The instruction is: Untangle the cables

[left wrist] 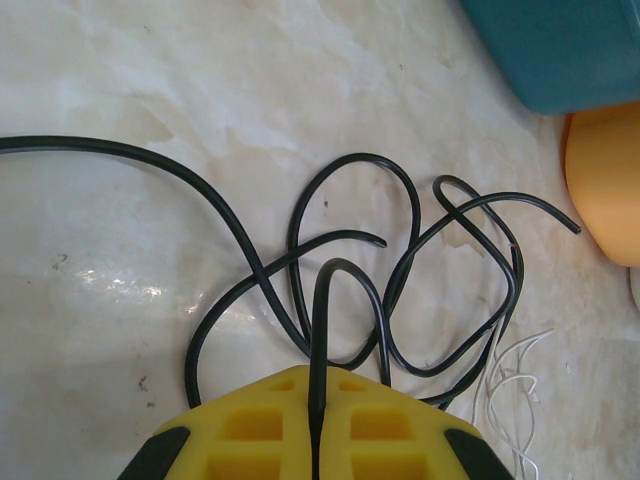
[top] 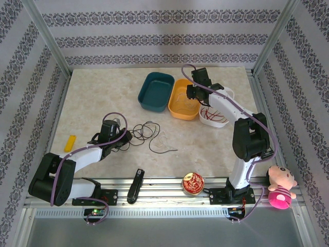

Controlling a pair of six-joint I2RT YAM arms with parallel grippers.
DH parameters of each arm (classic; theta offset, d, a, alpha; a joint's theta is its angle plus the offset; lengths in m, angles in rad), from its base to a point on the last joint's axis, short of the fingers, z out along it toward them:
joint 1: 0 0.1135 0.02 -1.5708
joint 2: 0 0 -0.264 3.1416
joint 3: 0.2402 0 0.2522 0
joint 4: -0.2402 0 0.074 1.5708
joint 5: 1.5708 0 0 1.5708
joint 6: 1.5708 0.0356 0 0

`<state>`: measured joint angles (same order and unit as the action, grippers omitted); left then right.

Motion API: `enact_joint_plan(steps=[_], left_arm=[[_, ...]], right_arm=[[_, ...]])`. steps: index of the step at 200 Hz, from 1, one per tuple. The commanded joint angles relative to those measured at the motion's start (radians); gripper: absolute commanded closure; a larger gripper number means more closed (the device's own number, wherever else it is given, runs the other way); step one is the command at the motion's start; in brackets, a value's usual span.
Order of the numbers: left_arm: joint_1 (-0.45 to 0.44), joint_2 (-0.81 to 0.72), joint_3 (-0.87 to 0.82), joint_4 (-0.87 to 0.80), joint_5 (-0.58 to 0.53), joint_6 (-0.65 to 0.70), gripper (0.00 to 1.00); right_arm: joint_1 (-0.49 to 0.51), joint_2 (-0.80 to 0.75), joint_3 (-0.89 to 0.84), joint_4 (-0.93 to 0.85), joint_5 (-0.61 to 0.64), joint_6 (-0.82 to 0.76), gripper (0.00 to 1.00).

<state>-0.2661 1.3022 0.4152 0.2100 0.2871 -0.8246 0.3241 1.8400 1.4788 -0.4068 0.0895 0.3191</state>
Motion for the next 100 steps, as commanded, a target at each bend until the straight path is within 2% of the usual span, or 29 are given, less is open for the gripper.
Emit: enact_joint_plan(steps=[1, 44, 100], left_arm=[[0.011, -0.009, -0.003, -0.001, 0.003, -0.002, 1.00], [0.011, -0.007, 0.002, 0.000, 0.006, -0.002, 1.00], [0.011, 0.013, 0.010, 0.011, 0.014, -0.002, 1.00]], right_arm=[[-0.002, -0.019, 0.026, -0.033, -0.038, 0.000, 0.72], [0.046, -0.081, 0.012, -0.072, -0.042, -0.013, 0.72], [0.190, -0.177, -0.042, -0.135, 0.000, -0.027, 0.72]])
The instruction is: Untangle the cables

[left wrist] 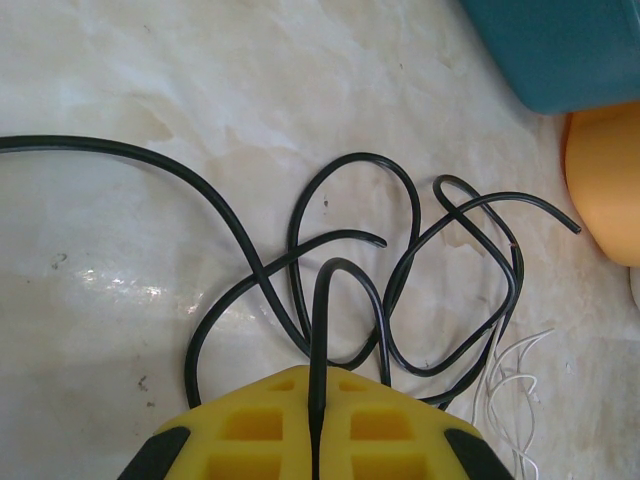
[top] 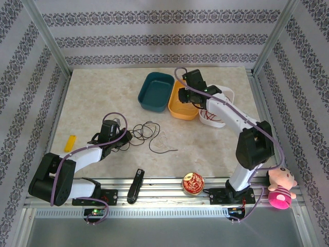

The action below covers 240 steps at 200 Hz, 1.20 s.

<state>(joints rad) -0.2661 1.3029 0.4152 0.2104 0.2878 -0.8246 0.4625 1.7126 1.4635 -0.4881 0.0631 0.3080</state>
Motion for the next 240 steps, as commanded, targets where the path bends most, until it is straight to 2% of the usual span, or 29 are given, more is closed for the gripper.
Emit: enact_joint_plan(steps=[1, 44, 68, 116, 189, 240], left_arm=[[0.011, 0.013, 0.011, 0.010, 0.013, -0.002, 1.00], [0.011, 0.014, 0.017, 0.012, 0.017, -0.004, 1.00], [0.011, 0.008, 0.014, 0.009, 0.016, -0.002, 1.00], [0.011, 0.011, 0.012, 0.009, 0.010, -0.002, 1.00], [0.011, 0.020, 0.002, 0.026, 0.017, -0.007, 1.00], [0.011, 0.019, -0.003, 0.027, 0.012, -0.008, 1.00]], right_arm=[[0.054, -0.051, -0.027, -0.055, 0.026, -0.015, 0.72], [0.179, -0.054, -0.042, -0.127, 0.089, 0.004, 0.69], [0.220, -0.042, -0.046, -0.173, 0.080, 0.033, 0.67], [0.250, 0.002, -0.067, -0.209, -0.009, 0.069, 0.61], [0.267, 0.202, 0.011, -0.267, -0.112, 0.057, 0.54], [0.285, 0.275, 0.046, -0.298, -0.096, 0.045, 0.54]])
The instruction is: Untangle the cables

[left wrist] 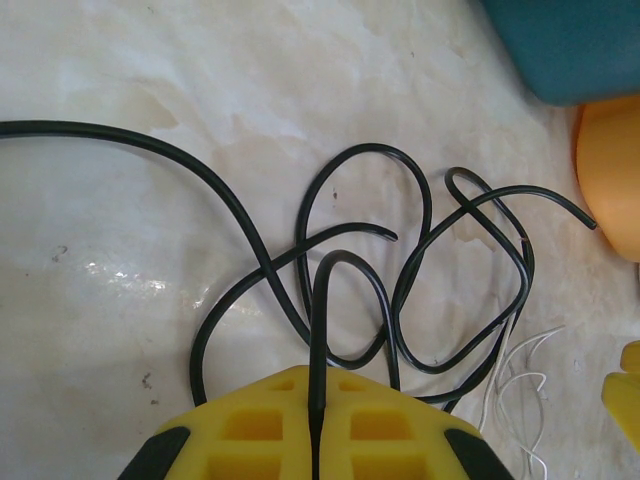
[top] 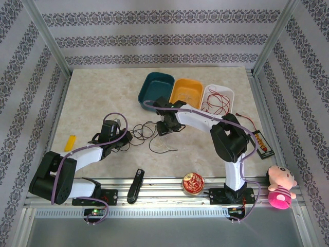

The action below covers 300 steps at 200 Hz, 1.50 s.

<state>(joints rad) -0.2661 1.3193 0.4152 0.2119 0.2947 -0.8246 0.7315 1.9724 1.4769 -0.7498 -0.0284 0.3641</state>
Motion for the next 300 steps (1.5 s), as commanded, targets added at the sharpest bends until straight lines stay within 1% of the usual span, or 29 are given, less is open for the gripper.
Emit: enact_joint_plan(steps=[1, 20, 41, 87, 116, 132, 150, 191, 229, 246, 266, 300], left_arm=[[0.011, 0.004, -0.003, 0.026, 0.005, -0.007, 1.00], [0.010, 0.010, -0.001, 0.032, 0.006, -0.009, 1.00], [0.011, 0.019, -0.001, 0.040, 0.011, -0.012, 1.00], [0.011, 0.030, -0.007, 0.054, 0.016, -0.016, 1.00], [0.011, 0.026, -0.010, 0.054, 0.015, -0.016, 1.00], [0.011, 0.026, -0.011, 0.053, 0.013, -0.016, 1.00], [0.011, 0.023, -0.012, 0.054, 0.013, -0.016, 1.00], [0.011, 0.027, -0.012, 0.057, 0.013, -0.017, 1.00], [0.011, 0.028, -0.013, 0.061, 0.014, -0.018, 1.00], [0.011, 0.029, -0.015, 0.062, 0.015, -0.018, 1.00], [0.011, 0.028, -0.015, 0.063, 0.016, -0.019, 1.00], [0.011, 0.024, -0.019, 0.063, 0.017, -0.020, 1.00]], right_arm=[[0.017, 0.017, 0.032, -0.037, -0.005, -0.011, 0.54], [0.017, 0.036, 0.032, -0.029, -0.013, -0.012, 0.52], [0.022, 0.057, 0.038, -0.019, -0.023, -0.014, 0.41], [0.042, 0.110, 0.070, -0.016, 0.030, -0.018, 0.33], [0.054, 0.146, 0.092, -0.027, 0.061, -0.023, 0.31], [0.060, 0.159, 0.100, -0.037, 0.091, -0.025, 0.33], [0.064, 0.172, 0.100, -0.045, 0.103, -0.027, 0.38], [0.064, 0.183, 0.079, -0.041, 0.085, -0.022, 0.50], [0.067, 0.174, 0.059, -0.037, 0.085, -0.018, 0.66], [0.066, 0.164, 0.054, -0.039, 0.087, -0.017, 0.76], [0.066, 0.148, 0.054, -0.038, 0.087, -0.017, 0.84], [0.066, 0.113, 0.061, -0.041, 0.095, -0.017, 0.93]])
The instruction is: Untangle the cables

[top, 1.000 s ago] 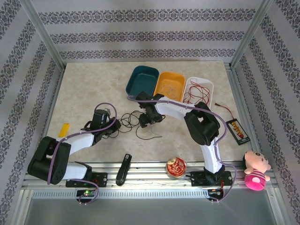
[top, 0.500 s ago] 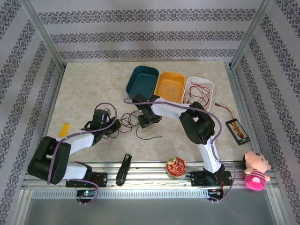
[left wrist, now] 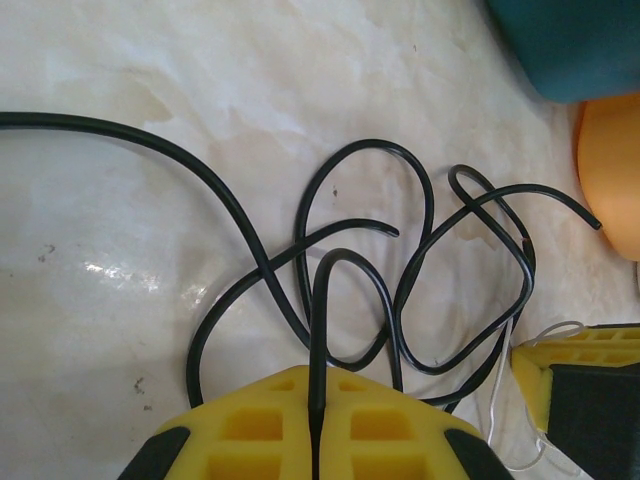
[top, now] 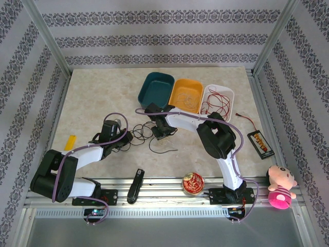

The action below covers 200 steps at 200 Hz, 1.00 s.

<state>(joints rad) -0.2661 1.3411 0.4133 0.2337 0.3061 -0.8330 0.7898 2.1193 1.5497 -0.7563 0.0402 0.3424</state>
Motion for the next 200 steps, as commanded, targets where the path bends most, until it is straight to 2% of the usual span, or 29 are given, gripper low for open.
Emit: enact_joint_plan(steps=[1, 36, 200], left_arm=[[0.011, 0.002, -0.017, 0.042, 0.006, -0.011, 1.00], [0.011, -0.009, -0.018, 0.034, 0.002, -0.011, 1.00], [0.011, 0.017, -0.005, 0.033, -0.001, -0.017, 1.00]], right_arm=[[0.009, -0.035, -0.012, -0.034, 0.027, 0.005, 0.93], [0.007, -0.089, -0.010, -0.040, 0.056, 0.006, 1.00], [-0.027, -0.380, -0.066, -0.027, 0.276, 0.022, 1.00]])
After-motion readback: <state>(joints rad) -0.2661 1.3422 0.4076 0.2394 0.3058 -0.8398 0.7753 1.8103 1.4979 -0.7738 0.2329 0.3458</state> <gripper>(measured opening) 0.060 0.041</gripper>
